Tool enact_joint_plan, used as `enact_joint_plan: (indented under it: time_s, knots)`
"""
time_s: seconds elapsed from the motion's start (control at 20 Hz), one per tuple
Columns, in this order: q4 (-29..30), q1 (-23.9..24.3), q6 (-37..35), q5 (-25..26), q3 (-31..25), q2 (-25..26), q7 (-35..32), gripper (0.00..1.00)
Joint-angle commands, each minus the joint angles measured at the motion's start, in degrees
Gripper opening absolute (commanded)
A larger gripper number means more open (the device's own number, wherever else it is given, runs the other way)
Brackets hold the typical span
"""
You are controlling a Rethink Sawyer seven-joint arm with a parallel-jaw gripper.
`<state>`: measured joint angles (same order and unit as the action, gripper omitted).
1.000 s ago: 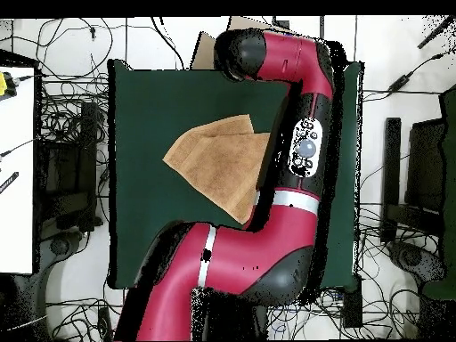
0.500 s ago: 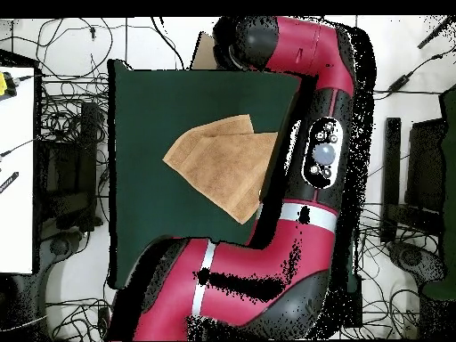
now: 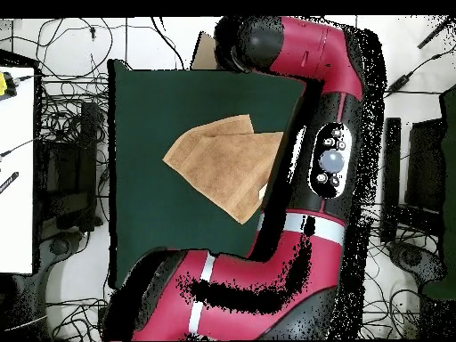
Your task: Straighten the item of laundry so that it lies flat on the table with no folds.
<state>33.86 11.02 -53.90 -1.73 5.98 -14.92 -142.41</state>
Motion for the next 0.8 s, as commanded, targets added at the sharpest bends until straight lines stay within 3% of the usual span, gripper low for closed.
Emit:
enact_joint_plan:
  time_s: [0.05, 0.4, 0.8]
  knots:
    - [15.3, 0.89, 1.88, 0.31, -4.87, -0.79, 4.97, 0.0]
    - [18.58, -0.44, 6.91, 3.79, -2.58, -1.95, 4.18, 0.0]
    - [20.1, -0.13, 7.18, 3.42, -2.81, -3.4, 4.29, 0.0]
